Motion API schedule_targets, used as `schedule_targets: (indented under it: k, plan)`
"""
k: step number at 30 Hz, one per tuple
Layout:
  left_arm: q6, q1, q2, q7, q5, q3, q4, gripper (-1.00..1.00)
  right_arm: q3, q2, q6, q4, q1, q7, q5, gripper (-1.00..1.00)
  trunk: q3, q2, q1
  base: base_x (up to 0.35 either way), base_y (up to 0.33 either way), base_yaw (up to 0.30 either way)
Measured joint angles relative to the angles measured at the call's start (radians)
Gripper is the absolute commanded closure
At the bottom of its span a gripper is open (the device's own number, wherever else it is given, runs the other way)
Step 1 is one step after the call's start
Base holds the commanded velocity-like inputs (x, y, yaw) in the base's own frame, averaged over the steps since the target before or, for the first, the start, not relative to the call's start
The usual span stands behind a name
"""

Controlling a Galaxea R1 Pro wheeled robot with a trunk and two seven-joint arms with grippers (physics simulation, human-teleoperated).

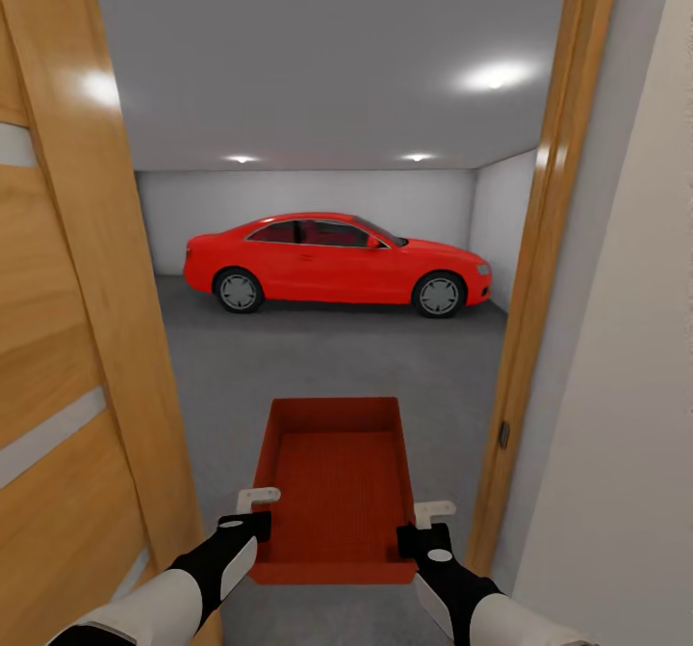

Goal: Move the two storage containers from the living room to the garage. In the garage, place one container on the floor and stack the other container on top of it (either order is fine).

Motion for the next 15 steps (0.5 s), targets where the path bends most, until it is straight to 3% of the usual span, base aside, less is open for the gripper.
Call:
schedule_targets:
  k: [5,12,14,15]
  plan:
    - [0.001,0.000,0.000,0.001,0.000,-0.001,0.000,1.00,0.000,0.000,0.001,0.000,0.000,0.000,0.000,1.00,0.000,0.000,0.000,0.041,0.000,-0.029]
    - [0.000,0.000,0.000,0.001,0.000,-0.001,0.000,1.00,0.000,0.000,0.000,0.000,0.000,0.000,0.000,1.00,0.000,0.000,0.000,0.216,0.000,-0.003]
    - [-0.009,0.000,0.007,0.000,0.055,-0.050,0.002,1.00,0.007,0.001,-0.003,0.001,0.000,-0.003,-0.002,1.00,0.000,-0.001,0.000,0.000,0.000,0.000]
    - [-0.008,0.000,0.009,-0.001,0.065,-0.062,0.001,1.00,0.006,0.001,-0.003,0.000,0.000,-0.003,-0.001,1.00,0.000,0.000,0.000,0.000,0.000,0.000]
